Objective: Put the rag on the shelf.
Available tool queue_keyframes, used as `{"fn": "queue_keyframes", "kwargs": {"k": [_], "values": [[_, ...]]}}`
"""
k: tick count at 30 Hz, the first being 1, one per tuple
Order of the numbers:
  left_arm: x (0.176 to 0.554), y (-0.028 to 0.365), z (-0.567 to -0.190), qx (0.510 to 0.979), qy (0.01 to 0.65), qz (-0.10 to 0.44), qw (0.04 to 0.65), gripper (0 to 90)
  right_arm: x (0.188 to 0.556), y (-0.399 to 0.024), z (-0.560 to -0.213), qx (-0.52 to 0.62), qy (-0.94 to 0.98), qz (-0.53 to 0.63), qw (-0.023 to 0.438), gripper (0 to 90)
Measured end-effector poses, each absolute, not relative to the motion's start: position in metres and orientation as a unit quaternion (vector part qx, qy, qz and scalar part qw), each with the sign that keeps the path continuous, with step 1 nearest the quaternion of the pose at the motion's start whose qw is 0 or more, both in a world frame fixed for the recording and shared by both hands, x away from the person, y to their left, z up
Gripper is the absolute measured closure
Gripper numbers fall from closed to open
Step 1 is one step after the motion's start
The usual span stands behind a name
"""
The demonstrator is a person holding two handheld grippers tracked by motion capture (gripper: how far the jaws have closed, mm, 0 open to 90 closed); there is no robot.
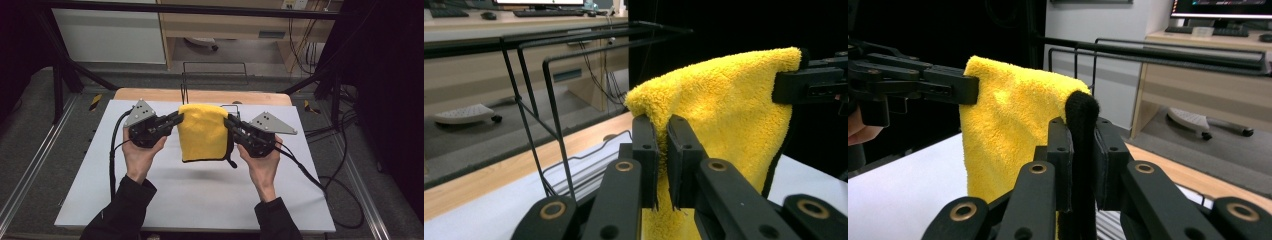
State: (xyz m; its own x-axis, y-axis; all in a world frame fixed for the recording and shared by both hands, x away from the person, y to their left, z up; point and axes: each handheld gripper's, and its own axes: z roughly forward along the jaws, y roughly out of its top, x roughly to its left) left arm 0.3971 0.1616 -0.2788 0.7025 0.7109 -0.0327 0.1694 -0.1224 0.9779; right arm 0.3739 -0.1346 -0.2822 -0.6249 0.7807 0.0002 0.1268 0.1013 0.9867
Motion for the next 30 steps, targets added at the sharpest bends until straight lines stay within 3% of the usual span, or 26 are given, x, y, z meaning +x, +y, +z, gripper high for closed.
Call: {"fn": "queue_keyframes", "kwargs": {"k": [30], "values": [[0.408, 0.158, -0.229, 0.668, 0.292, 0.259, 0.634, 83.7, 0.383, -0.135, -0.233, 0.313, 0.64, 0.616, 0.336, 80.8]]}}
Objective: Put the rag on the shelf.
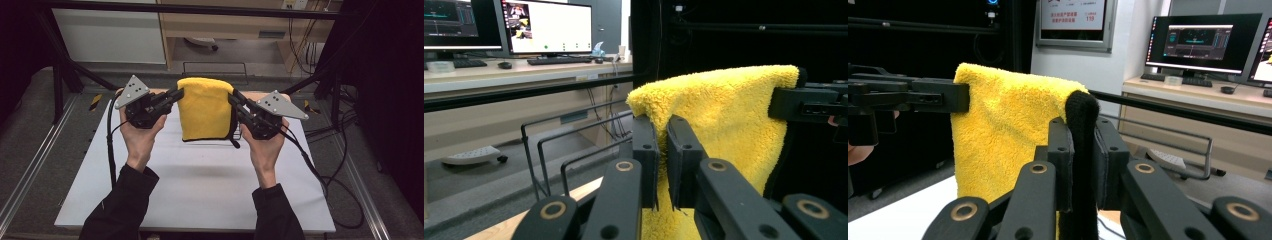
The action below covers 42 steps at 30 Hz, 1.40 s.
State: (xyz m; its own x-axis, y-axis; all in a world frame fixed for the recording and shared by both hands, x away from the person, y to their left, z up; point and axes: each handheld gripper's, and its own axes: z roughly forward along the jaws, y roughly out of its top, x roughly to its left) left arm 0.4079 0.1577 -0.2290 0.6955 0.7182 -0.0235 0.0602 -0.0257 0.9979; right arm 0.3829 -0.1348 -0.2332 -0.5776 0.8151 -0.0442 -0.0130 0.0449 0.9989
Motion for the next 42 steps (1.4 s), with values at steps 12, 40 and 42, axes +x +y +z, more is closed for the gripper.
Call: {"fn": "queue_keyframes", "kwargs": {"k": [12, 40, 42], "values": [[0.417, 0.151, -0.214, 0.656, 0.288, 0.267, 0.645, 83.7, 0.39, -0.139, -0.216, 0.311, 0.627, 0.622, 0.351, 80.9], [0.431, 0.148, -0.164, 0.614, 0.275, 0.299, 0.676, 83.8, 0.406, -0.137, -0.168, 0.29, 0.596, 0.644, 0.381, 81.1], [0.433, 0.148, -0.161, 0.612, 0.275, 0.303, 0.676, 83.8, 0.408, -0.137, -0.164, 0.288, 0.593, 0.646, 0.385, 81.1]]}}
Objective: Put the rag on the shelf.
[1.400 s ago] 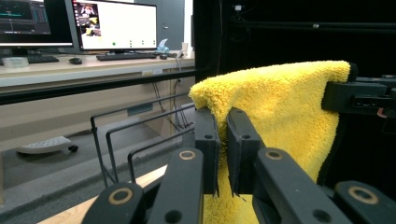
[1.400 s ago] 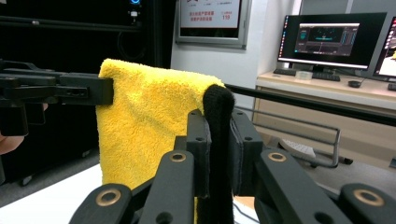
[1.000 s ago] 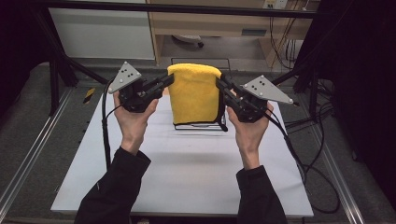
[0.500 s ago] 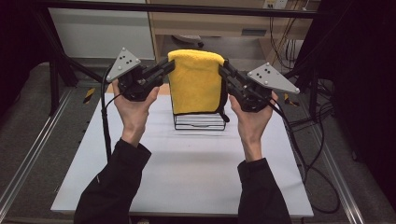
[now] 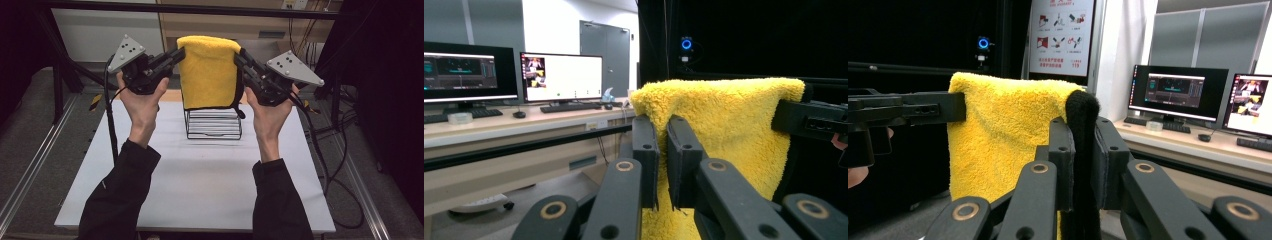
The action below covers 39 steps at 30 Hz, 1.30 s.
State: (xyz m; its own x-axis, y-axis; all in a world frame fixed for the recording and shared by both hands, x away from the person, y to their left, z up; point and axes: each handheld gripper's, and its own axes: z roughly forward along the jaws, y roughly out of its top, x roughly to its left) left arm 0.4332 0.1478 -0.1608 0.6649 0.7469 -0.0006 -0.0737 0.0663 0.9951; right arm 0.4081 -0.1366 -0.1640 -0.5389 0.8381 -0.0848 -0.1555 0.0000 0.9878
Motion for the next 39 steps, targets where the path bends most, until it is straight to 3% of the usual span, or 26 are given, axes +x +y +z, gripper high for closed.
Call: {"fn": "queue_keyframes", "kwargs": {"k": [39], "values": [[0.499, 0.141, -0.119, 0.597, 0.284, 0.346, 0.666, 83.7, 0.483, -0.135, -0.123, 0.286, 0.58, 0.653, 0.394, 81.0]]}}
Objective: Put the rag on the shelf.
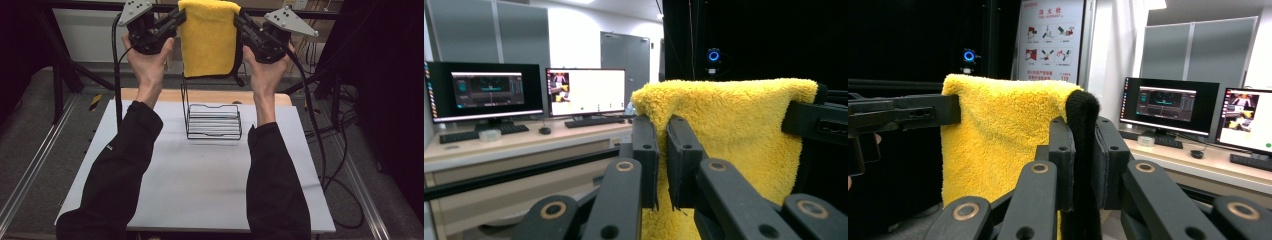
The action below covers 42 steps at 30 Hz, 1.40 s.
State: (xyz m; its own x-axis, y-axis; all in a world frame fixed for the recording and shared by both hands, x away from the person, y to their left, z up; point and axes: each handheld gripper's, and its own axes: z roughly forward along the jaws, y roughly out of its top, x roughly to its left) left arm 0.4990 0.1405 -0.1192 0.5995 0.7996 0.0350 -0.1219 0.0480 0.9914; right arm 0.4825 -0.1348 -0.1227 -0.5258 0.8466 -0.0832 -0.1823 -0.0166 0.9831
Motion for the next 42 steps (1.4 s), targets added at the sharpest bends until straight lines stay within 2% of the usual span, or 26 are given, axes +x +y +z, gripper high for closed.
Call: {"fn": "queue_keyframes", "kwargs": {"k": [10, 16, 29, 42], "values": [[0.516, 0.146, -0.125, 0.598, 0.284, 0.355, 0.66, 83.8, 0.503, -0.13, -0.123, 0.28, 0.587, 0.649, 0.395, 80.9], [0.518, 0.149, -0.139, 0.607, 0.286, 0.347, 0.655, 83.8, 0.509, -0.129, -0.135, 0.283, 0.595, 0.647, 0.384, 80.9], [0.51, 0.142, -0.179, 0.638, 0.276, 0.325, 0.641, 83.8, 0.502, -0.143, -0.173, 0.298, 0.616, 0.632, 0.364, 80.5], [0.495, 0.146, -0.197, 0.654, 0.258, 0.318, 0.636, 83.7, 0.485, -0.146, -0.196, 0.29, 0.632, 0.624, 0.357, 80.3]]}}
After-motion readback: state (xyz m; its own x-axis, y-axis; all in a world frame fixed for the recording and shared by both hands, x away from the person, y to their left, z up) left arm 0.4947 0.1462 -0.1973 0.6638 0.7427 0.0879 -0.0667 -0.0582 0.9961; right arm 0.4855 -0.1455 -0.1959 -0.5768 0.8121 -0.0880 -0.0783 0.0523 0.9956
